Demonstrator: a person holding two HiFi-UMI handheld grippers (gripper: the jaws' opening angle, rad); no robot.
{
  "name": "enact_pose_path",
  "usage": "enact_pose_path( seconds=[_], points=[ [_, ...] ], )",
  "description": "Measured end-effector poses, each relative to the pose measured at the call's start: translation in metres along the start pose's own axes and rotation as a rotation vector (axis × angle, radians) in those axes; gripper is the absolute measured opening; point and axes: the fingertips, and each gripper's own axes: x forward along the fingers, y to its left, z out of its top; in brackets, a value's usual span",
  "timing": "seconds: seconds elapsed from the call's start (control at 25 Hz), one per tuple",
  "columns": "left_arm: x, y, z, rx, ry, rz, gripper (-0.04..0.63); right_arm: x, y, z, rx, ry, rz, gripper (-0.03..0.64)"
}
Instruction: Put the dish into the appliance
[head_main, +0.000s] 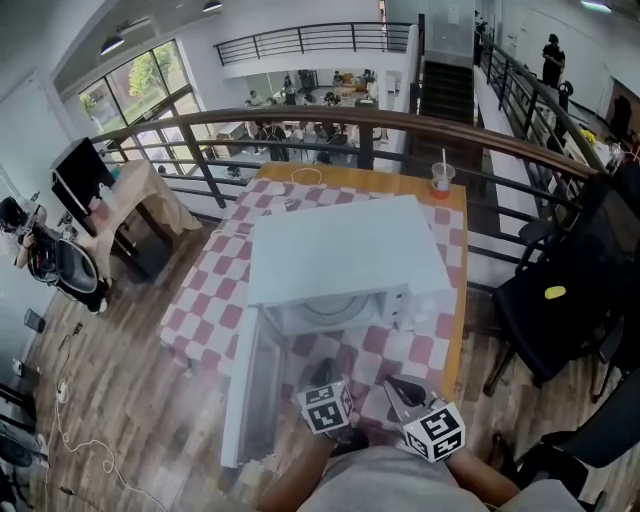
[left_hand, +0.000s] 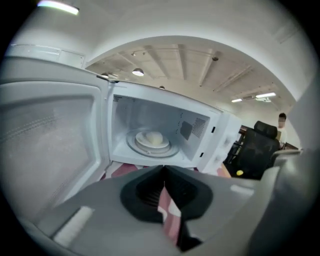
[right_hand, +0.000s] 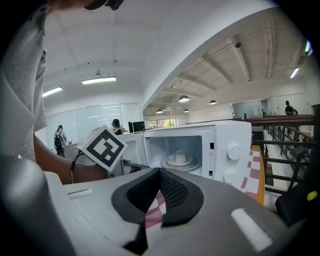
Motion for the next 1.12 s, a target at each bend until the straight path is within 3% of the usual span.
enact_pose_path(
  seconds=[0.56, 1.12],
  points=[
    [-0.172, -0.063, -0.039, 0.011, -0.215, -0.121, 0.011, -0.111, 0.046, -0.048, 0.009, -0.023, -0.001, 0.000],
    [-0.232, -0.067, -0.051, 0.038, -0.249, -0.164, 0.011, -0.142, 0.080, -0.048, 0.034, -0.046, -0.031, 0.000]
  ],
)
